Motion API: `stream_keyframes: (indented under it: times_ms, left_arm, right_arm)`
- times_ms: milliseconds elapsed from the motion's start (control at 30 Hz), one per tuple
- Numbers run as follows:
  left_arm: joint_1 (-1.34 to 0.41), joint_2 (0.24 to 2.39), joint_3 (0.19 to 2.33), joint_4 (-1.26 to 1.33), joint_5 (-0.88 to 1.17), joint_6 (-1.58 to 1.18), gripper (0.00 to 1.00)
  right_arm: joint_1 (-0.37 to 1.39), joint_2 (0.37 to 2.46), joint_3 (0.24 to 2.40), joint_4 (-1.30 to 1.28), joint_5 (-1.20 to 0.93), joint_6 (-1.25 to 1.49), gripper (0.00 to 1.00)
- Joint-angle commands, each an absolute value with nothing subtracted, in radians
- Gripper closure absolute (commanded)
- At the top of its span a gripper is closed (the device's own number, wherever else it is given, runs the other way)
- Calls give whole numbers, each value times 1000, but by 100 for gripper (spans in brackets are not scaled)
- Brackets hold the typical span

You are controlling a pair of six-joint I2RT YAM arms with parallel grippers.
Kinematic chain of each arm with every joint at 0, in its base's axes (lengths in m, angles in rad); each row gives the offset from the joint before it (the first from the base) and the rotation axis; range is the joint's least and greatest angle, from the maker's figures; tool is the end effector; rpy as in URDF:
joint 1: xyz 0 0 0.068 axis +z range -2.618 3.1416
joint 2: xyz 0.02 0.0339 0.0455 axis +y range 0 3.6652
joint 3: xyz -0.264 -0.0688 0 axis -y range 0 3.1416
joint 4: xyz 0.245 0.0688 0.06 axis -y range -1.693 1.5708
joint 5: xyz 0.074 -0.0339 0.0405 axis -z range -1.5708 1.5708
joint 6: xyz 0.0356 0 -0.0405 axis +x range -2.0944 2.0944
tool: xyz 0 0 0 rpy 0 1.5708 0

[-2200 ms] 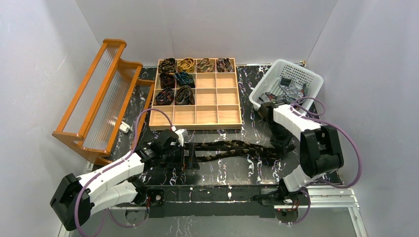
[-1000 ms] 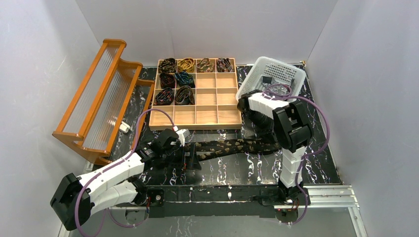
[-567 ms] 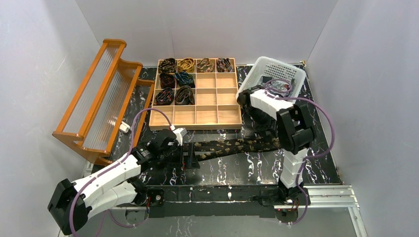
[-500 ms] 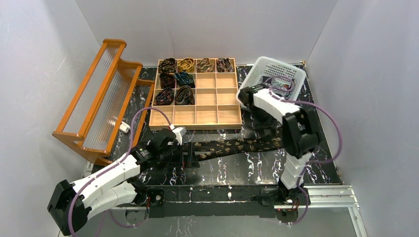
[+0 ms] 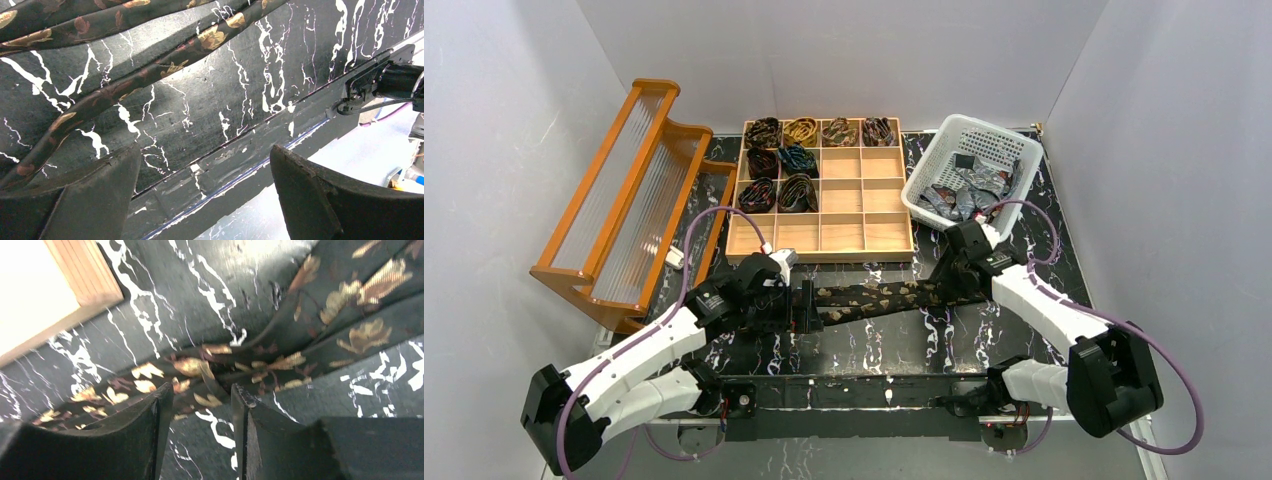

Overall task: Roll the ties
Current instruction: Flatten out the tie at the center of the board.

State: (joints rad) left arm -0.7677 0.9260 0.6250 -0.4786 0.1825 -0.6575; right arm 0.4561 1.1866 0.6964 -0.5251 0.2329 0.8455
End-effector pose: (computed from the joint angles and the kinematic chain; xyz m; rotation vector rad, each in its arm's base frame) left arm 0.1327 -0.1370 0.2325 0.2350 2.5119 -0.8629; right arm 0.2036 0.0907 0.2035 0.5780 2.4906 0.2036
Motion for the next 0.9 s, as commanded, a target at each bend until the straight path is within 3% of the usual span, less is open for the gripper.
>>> stream_keyframes:
  times_ms: [0, 167, 267, 433, 633, 733, 867]
  left_arm:
    - [-765, 923, 670, -545, 144, -637, 2]
    - [-765, 930, 675, -559, 137, -640, 2]
    - [-765, 932, 669, -551, 132, -646, 2]
    - [-766, 952, 678, -551, 137, -644, 2]
    - [-765, 951, 688, -562, 138, -634, 2]
    - [-765, 950, 688, -566, 144, -631, 2]
    - [-765, 948, 691, -568, 145, -627, 2]
  right_arm:
    - [382, 1160, 670, -281, 209, 844, 47]
    - [300, 1195, 659, -246, 165, 764, 50]
    - [285, 1241, 657, -257, 168, 756, 57]
    - [279, 1293, 633, -352, 266, 813, 67]
    - [263, 1305, 645, -595, 348, 935, 69]
    - [263, 1250, 653, -652, 323, 928, 65]
    - [262, 1187, 733, -650, 312, 841, 48]
